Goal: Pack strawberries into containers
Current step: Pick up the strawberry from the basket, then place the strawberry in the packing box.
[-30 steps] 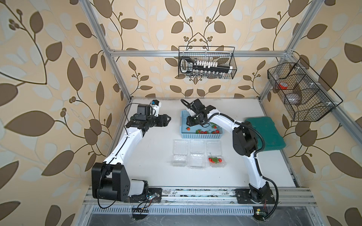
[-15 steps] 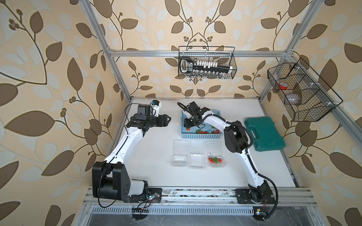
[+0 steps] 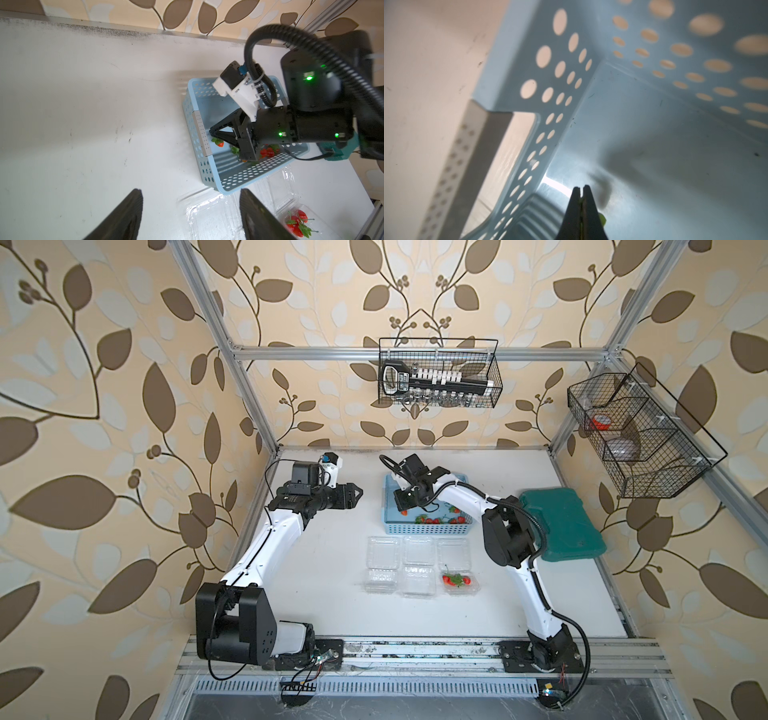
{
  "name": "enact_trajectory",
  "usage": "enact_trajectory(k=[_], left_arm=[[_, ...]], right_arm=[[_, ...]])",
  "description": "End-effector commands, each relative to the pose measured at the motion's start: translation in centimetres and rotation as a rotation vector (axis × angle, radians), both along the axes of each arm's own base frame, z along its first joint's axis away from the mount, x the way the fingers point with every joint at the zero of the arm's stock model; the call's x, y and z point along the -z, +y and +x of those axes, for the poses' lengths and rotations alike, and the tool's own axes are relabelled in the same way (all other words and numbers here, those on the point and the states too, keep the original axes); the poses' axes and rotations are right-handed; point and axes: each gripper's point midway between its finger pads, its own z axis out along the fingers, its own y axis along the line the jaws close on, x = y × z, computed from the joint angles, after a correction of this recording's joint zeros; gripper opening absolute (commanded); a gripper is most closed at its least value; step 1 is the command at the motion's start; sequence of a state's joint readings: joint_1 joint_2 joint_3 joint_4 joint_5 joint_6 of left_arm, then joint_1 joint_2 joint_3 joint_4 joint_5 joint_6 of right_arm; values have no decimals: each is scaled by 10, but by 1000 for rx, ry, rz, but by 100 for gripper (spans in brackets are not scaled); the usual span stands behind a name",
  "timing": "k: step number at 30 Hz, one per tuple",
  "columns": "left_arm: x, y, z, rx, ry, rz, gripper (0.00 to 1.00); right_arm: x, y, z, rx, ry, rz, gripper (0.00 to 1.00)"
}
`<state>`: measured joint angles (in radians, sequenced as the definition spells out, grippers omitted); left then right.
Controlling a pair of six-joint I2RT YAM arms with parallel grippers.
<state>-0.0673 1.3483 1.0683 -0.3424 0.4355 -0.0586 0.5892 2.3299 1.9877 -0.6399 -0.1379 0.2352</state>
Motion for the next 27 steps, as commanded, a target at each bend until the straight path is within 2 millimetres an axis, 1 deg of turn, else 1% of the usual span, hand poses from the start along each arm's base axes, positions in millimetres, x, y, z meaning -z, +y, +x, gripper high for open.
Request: enact_trajectory(k=[1,3,6,10,12,14,16,19,20,23,25,27], left_arm=[[-17,-5,1,16,-36,-1,75],[-17,-5,1,16,-38,0,75],[-18,-6,1,17,-37,-4,75],[-18,-7,1,22,-35,-12,75],[-19,-8,1,22,-37,-13,75],[-20,-8,1,22,-39,-15,75],[-20,-8,0,24,-38,-15,75],[-20,-8,0,25,-39,-16,75],[-20,-9,0,26,-40,-17,75],[-21,-9,0,27,-40,-19,75],[-21,-9,-1,28,-42,-17,75],[-20,-9,-2,26,-41,-12,75]], right_arm=[[-52,-9,-11,10,-86,22,0],[-62,-19,-27,19,-92,29,0],[-73,-40,-57,46,-95,25,0],[-86,-69,-107,80,-101,21,0],[-87,-84,-132,96,-88,8,0],[-82,-101,-158,122,-62,-15,0],[-73,-116,-182,143,-30,-35,0],[-63,-140,-208,194,3,-49,0],[-62,-144,-215,207,11,-39,0],[-46,-150,-232,226,54,-27,0],[-35,-156,-238,245,77,-42,0],[-25,-153,-249,230,99,-56,0]])
